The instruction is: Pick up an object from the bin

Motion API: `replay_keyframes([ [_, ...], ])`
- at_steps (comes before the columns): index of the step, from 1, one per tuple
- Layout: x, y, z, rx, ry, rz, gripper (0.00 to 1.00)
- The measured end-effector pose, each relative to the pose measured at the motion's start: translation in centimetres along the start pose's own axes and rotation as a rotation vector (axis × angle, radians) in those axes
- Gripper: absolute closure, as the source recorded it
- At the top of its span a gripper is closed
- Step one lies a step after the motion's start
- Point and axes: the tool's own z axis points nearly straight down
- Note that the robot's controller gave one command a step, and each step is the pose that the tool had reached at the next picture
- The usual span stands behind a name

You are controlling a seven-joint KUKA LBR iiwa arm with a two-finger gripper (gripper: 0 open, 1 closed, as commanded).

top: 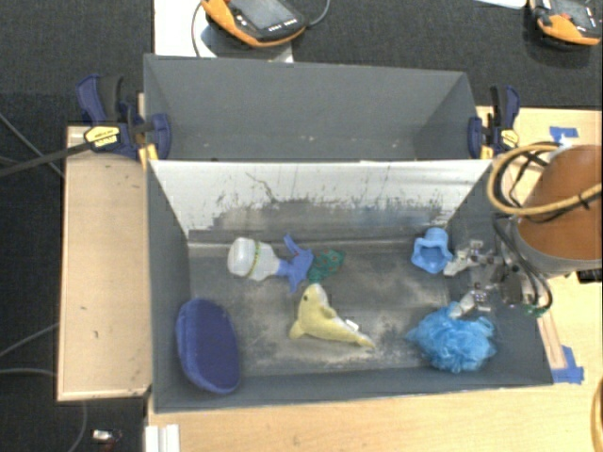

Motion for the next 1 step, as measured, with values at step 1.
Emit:
replay_keyframes([
  [1, -0.47, 0.43, -1.11, 0.001, -0.001, 0.280, 0.00],
])
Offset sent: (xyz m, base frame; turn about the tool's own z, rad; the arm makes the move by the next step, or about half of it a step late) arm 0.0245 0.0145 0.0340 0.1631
